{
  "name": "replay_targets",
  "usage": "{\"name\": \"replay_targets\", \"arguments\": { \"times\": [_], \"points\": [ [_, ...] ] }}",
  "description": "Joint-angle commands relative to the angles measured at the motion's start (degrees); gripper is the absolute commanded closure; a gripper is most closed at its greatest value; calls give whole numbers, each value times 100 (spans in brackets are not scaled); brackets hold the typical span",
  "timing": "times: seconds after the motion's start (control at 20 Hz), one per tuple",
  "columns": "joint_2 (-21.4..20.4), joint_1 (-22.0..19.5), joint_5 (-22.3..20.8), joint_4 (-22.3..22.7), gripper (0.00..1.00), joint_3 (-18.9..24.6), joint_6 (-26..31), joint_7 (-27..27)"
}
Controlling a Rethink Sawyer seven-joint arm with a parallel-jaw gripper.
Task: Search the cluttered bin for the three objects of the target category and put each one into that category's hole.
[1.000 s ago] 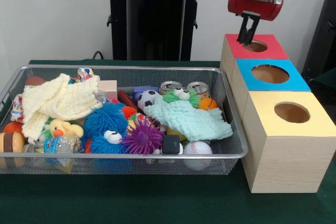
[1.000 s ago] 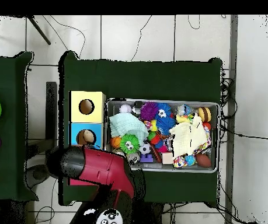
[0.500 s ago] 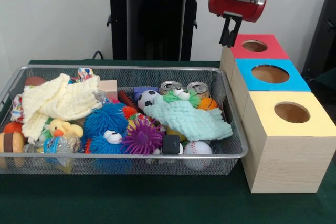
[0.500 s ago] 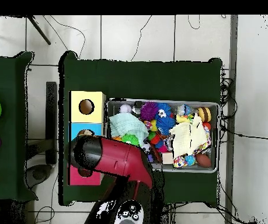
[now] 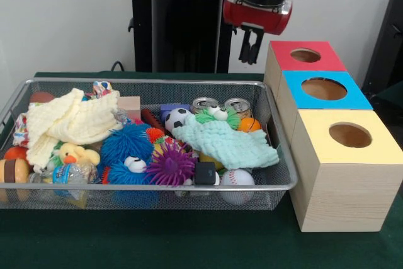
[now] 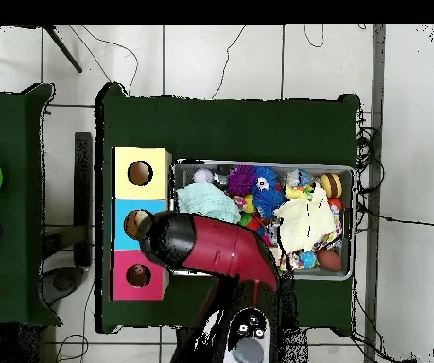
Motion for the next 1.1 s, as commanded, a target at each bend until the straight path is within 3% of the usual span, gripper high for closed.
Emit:
{"name": "replay_targets", "arguments": {
  "times": [0.05,0.5,1.1],
  "points": [
    [205,-693,-807,-440,100,1136,379,-1415],
    [220,-1396,-1543,-617,100,1821,539,-1700],
    [832,-2321,-2468,-1636,100,2784,1138,-2369]
  ]
}}
